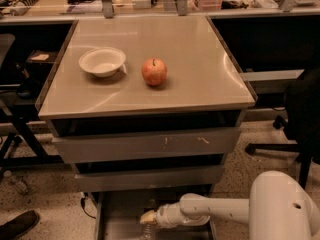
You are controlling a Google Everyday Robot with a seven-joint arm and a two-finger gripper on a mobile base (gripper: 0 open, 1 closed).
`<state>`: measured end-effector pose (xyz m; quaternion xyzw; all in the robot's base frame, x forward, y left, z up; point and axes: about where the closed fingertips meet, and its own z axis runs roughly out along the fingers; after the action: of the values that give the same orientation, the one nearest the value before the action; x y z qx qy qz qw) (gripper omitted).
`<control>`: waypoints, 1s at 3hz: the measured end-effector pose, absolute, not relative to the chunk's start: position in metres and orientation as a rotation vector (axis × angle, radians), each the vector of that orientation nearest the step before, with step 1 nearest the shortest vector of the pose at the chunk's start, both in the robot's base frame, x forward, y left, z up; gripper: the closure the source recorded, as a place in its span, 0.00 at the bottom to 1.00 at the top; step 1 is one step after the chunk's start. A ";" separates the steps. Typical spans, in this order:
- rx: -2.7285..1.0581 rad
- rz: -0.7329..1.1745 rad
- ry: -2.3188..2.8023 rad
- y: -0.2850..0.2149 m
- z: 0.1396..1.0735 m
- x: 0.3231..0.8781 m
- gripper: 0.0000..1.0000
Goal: Place water bottle into bottom drawer
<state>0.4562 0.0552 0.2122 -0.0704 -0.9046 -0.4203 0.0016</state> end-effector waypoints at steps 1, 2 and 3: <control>-0.233 -1.357 -2.830 0.054 0.195 0.465 1.00; -0.241 -1.383 -2.812 0.056 0.176 0.469 1.00; -0.258 -1.419 -2.775 0.058 0.141 0.475 1.00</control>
Offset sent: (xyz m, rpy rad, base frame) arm 0.0213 -0.0010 -0.0568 0.0653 -0.0011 -0.0268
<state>0.4753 0.0578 0.1413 -0.0825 -0.8873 -0.4537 0.0074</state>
